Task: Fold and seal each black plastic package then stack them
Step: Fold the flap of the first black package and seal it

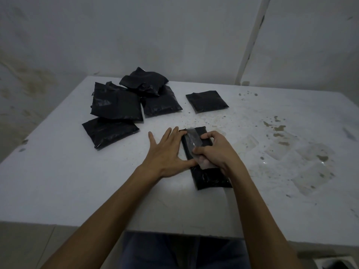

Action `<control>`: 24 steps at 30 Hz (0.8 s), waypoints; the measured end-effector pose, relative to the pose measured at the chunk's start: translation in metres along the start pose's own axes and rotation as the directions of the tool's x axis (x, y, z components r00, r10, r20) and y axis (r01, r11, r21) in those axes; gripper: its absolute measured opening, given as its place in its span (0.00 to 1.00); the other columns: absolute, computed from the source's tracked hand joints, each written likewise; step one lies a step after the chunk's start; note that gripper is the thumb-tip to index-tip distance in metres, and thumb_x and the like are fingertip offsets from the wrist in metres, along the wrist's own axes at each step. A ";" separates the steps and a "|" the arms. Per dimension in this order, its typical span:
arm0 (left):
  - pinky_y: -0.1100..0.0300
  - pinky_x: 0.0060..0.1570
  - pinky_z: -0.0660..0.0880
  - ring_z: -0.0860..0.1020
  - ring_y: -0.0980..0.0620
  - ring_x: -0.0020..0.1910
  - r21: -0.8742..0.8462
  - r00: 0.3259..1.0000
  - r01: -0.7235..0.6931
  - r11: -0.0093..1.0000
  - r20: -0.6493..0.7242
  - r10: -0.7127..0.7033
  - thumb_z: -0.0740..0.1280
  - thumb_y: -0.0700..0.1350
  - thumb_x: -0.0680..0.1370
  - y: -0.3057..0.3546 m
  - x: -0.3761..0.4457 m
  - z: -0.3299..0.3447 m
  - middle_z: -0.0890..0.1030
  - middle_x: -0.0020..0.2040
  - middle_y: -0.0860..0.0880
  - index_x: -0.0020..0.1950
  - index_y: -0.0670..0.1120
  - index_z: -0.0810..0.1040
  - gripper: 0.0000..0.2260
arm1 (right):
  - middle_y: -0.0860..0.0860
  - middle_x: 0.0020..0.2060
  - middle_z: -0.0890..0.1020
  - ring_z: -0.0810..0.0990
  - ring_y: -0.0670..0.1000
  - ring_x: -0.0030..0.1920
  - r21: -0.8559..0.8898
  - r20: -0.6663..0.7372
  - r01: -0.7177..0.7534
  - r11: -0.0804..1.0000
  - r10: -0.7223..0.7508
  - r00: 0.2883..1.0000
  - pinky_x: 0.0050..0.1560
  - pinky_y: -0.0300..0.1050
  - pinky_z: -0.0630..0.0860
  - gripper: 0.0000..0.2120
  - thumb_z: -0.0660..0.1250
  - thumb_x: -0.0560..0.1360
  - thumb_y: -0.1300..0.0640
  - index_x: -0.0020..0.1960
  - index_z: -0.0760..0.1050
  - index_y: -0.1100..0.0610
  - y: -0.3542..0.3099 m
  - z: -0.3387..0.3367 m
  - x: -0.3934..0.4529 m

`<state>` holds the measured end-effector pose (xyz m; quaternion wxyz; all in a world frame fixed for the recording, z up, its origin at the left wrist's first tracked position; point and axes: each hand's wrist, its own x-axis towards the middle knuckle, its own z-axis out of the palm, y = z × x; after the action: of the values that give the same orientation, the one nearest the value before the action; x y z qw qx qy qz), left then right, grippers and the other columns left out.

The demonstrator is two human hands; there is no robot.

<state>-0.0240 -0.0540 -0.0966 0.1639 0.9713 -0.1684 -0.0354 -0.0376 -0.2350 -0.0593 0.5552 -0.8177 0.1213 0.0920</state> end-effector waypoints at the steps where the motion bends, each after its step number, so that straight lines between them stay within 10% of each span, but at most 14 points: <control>1: 0.28 0.75 0.34 0.45 0.49 0.84 0.005 1.000 0.001 1.000 0.006 -0.001 0.50 0.82 0.67 0.000 0.000 -0.001 0.48 0.85 0.49 0.83 0.55 0.49 0.51 | 0.53 0.54 0.81 0.83 0.53 0.49 -0.006 0.000 0.000 1.000 0.000 1.000 0.44 0.47 0.82 0.24 0.78 0.71 0.60 0.63 0.72 0.52 0.000 0.000 0.000; 13: 0.29 0.75 0.34 0.41 0.52 0.84 -0.017 0.995 -0.039 0.999 0.094 0.040 0.48 0.87 0.62 -0.009 0.001 -0.007 0.43 0.85 0.51 0.83 0.59 0.45 0.55 | 0.52 0.53 0.81 0.84 0.52 0.46 -0.082 -0.017 0.015 0.997 -0.016 1.000 0.44 0.47 0.83 0.24 0.78 0.71 0.59 0.62 0.72 0.49 0.002 -0.002 -0.004; 19: 0.31 0.77 0.35 0.49 0.54 0.83 -0.232 0.998 0.058 0.971 -0.003 -0.060 0.44 0.67 0.82 -0.006 0.006 -0.012 0.56 0.84 0.53 0.80 0.61 0.63 0.28 | 0.51 0.54 0.81 0.83 0.49 0.45 -0.100 -0.022 0.024 0.995 -0.026 0.999 0.38 0.42 0.78 0.24 0.79 0.70 0.58 0.61 0.73 0.50 0.002 -0.003 -0.004; 24: 0.29 0.76 0.48 0.73 0.54 0.68 -0.265 0.945 0.120 0.957 -0.265 -0.192 0.63 0.63 0.81 0.014 0.010 -0.007 0.79 0.62 0.59 0.60 0.59 0.81 0.14 | 0.51 0.54 0.82 0.83 0.50 0.45 -0.105 -0.011 0.027 0.994 -0.028 1.000 0.38 0.41 0.77 0.24 0.80 0.70 0.58 0.61 0.73 0.50 0.003 -0.004 -0.005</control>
<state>-0.0181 -0.0680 -0.0859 0.3022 0.9486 -0.0592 0.0727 -0.0434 -0.2397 -0.0589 0.5118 -0.8479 0.1083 0.0857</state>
